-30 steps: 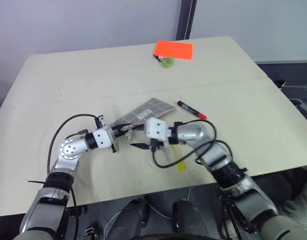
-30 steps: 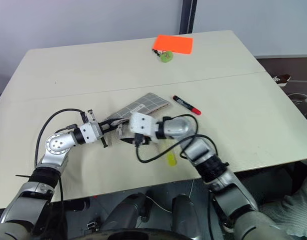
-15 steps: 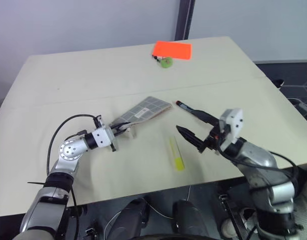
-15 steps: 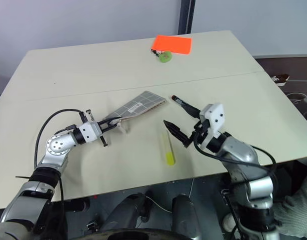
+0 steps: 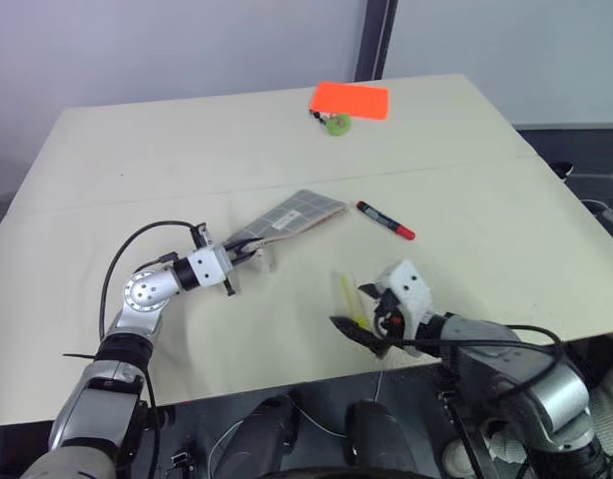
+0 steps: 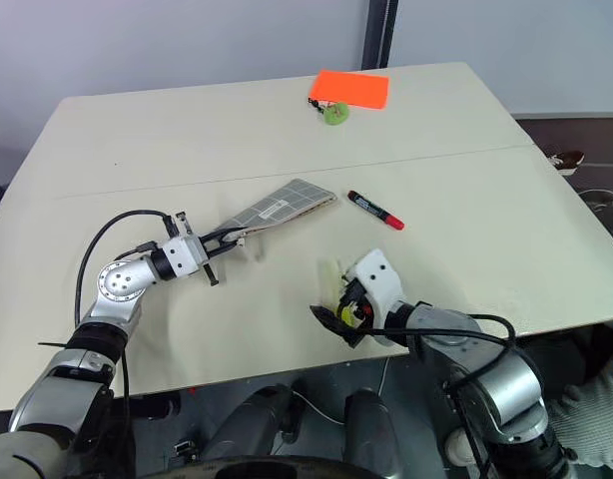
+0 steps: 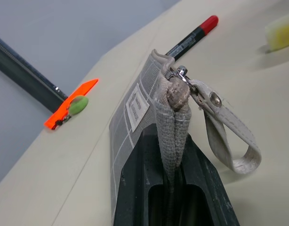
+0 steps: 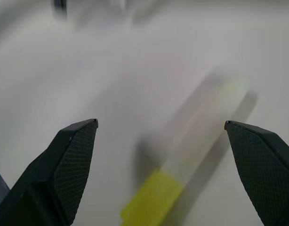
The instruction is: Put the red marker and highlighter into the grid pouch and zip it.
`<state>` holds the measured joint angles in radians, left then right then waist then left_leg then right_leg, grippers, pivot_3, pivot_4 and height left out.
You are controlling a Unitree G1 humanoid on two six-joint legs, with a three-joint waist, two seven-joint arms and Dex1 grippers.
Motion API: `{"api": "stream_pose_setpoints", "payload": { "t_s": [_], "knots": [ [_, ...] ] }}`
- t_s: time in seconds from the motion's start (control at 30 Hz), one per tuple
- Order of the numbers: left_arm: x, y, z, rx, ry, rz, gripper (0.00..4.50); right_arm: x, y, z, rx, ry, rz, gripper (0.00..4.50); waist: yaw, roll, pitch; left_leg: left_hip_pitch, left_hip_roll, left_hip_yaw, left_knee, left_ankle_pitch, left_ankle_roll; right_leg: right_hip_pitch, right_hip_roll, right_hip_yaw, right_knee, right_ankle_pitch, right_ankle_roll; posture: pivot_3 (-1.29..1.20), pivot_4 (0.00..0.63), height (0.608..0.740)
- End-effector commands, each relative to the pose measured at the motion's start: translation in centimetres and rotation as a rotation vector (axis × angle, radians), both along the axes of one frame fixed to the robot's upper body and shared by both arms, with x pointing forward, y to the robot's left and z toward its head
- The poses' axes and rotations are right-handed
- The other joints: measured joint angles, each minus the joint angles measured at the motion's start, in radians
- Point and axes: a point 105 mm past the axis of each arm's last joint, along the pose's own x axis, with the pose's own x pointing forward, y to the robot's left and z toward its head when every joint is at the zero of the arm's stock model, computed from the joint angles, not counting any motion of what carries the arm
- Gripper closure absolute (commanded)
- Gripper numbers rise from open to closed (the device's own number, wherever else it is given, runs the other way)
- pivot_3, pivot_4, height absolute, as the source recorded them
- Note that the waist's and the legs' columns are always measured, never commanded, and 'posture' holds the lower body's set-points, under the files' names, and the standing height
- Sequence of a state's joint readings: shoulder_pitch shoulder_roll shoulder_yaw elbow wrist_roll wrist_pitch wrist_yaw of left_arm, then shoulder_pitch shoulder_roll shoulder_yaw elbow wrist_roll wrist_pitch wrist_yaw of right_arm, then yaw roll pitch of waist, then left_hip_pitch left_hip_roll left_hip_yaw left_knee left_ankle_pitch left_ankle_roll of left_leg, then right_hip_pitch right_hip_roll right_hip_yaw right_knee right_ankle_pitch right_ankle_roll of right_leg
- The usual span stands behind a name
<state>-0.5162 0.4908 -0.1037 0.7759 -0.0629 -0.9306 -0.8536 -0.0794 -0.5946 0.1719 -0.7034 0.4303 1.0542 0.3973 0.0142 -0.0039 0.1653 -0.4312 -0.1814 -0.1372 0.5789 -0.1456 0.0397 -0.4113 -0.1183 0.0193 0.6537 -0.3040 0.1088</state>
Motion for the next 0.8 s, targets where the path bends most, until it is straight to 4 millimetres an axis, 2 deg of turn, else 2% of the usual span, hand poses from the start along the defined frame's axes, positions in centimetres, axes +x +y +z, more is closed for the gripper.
{"api": "stream_pose_setpoints", "payload": {
  "t_s": [0.03,0.13,0.23,0.4,0.43,0.63,0.8],
  "knots": [
    [0.0,0.5,0.9,-0.004,-0.039,0.01,4.5,0.0,0.1,0.1,-0.015,0.002,-0.01,0.02,-0.001,0.0,0.0,0.0,0.0,0.0,0.0,0.0,0.0,0.001,0.0,0.0,-0.002,0.001,0.002,0.0,0.15,0.74],
    [-0.1,0.6,0.7,-0.003,-0.037,0.011,4.5,-0.1,0.1,-0.5,-0.042,0.038,0.007,0.02,-0.002,-0.001,0.0,0.0,0.0,0.0,0.0,-0.001,0.001,0.002,0.0,0.0,-0.005,0.002,0.004,0.0,0.15,0.74],
    [-0.2,0.6,0.6,-0.001,-0.037,0.011,4.5,0.6,-0.3,-1.0,-0.132,0.02,0.011,1.38,-0.003,-0.001,-0.001,0.0,0.0,0.0,0.0,-0.001,0.001,0.002,0.0,0.0,-0.005,0.002,0.004,0.0,0.15,0.74],
    [-0.2,0.5,0.8,-0.004,-0.041,0.012,4.5,1.4,-1.4,-1.0,-0.198,-0.032,0.017,4.08,-0.002,-0.003,-0.002,0.0,0.0,0.0,0.0,-0.001,0.001,0.003,0.0,-0.001,-0.005,0.002,0.004,0.0,0.15,0.74],
    [-0.3,0.5,0.8,-0.006,-0.039,0.012,4.5,1.7,-1.7,-0.4,-0.18,-0.058,0.015,4.2,-0.001,-0.003,-0.002,0.0,0.0,0.0,0.0,-0.001,0.001,0.003,0.0,-0.001,-0.005,0.002,0.004,0.0,0.15,0.74],
    [-0.4,0.3,0.6,-0.028,-0.016,-0.004,4.5,3.6,-1.2,4.5,-0.042,-0.3,0.072,4.2,-0.002,-0.003,-0.002,0.0,0.0,0.0,0.001,-0.001,0.001,0.004,0.0,-0.001,-0.006,0.004,0.006,0.0,0.15,0.74],
    [-1.2,0.0,1.7,-0.054,-0.03,-0.066,4.5,6.3,-1.2,5.5,-0.128,-0.428,0.047,4.2,-0.005,-0.003,-0.001,0.0,0.0,0.0,0.001,-0.001,0.001,0.002,0.001,-0.001,-0.004,0.004,0.007,0.0,0.15,0.74]
  ]
}}
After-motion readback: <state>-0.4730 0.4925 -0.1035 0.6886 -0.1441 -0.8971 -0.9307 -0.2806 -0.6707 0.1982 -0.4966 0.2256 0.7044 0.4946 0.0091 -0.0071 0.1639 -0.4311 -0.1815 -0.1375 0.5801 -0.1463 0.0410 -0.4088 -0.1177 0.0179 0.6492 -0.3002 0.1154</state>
